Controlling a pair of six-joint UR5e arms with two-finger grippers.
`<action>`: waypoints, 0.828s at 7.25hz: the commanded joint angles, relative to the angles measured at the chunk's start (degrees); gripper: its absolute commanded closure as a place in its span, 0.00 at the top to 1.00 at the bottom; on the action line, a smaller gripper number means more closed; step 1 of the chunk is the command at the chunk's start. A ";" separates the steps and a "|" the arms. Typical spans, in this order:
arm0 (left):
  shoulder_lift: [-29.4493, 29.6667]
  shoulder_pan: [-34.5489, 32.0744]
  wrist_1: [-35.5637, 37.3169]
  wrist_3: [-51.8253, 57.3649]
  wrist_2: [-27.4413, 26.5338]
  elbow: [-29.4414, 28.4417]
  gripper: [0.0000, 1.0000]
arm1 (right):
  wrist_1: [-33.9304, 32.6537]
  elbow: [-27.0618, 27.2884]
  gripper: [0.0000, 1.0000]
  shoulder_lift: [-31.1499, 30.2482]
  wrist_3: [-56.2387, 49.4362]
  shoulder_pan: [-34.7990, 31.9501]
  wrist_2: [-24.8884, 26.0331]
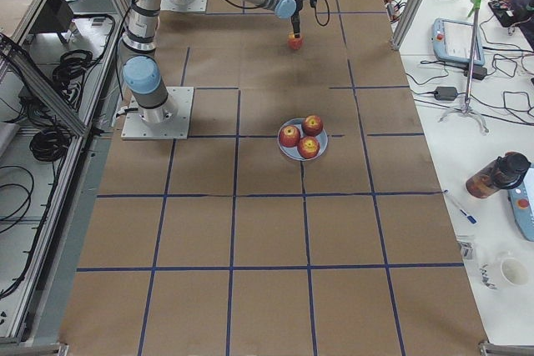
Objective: Transfer apple from basket to plate
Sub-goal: 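Move the right gripper over the apple while the left arm withdraws toward the basket, then close the right gripper on the apple and lift it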
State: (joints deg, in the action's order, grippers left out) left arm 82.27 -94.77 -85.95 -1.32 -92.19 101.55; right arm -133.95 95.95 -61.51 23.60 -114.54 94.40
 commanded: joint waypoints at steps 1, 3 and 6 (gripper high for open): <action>-0.01 0.02 -0.01 -0.08 0.00 0.05 0.99 | -2.54 0.21 1.00 3.76 -0.30 -0.15 0.08; -0.01 0.02 -0.01 -0.08 0.00 0.05 0.99 | -2.54 1.86 1.00 4.12 -0.83 -0.07 0.08; -0.01 0.02 -0.01 -0.08 0.00 0.05 0.99 | -5.27 2.76 0.54 3.25 -1.36 0.28 0.00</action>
State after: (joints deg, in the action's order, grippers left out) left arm 82.27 -94.75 -85.96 -1.41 -92.20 101.60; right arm -138.82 98.86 -57.85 22.35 -114.44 94.43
